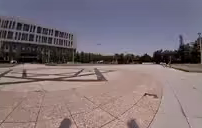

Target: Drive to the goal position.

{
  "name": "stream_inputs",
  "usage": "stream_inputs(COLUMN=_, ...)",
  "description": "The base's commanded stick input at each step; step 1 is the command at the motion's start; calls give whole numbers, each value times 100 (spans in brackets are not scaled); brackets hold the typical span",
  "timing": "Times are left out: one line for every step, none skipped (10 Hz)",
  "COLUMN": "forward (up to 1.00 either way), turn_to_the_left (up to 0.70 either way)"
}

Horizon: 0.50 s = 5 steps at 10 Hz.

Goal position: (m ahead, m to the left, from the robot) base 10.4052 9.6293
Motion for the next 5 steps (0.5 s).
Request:
stream_inputs(forward=100, turn_to_the_left=40)
stream_inputs(forward=100, turn_to_the_left=40)
stream_inputs(forward=100, turn_to_the_left=40)
stream_inputs(forward=100, turn_to_the_left=38)
stream_inputs(forward=100, turn_to_the_left=15)
